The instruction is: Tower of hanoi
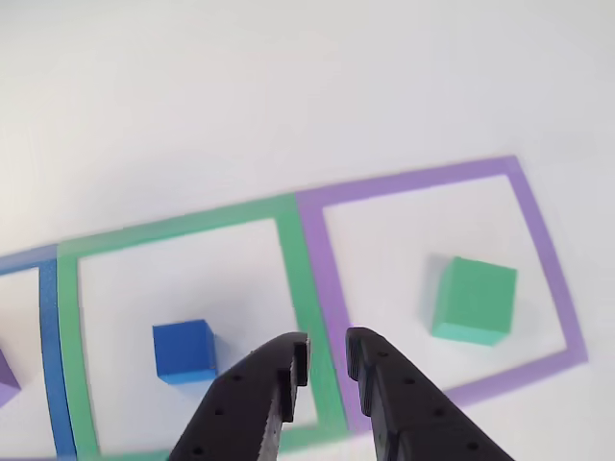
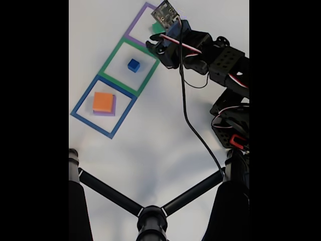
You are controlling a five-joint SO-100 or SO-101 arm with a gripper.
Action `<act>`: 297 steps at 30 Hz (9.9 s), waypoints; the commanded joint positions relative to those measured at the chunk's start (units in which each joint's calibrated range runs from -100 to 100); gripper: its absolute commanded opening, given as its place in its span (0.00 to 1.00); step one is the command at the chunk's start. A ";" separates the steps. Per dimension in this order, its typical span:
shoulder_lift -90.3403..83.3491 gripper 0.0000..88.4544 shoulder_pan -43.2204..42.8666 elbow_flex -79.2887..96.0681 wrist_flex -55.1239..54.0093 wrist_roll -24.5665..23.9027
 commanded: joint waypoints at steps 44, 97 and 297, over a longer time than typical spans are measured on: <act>8.94 0.42 23.46 20.79 -39.86 0.00; 64.47 0.21 17.51 1.26 -79.44 0.00; -11.81 0.28 -3.69 -17.01 32.26 0.00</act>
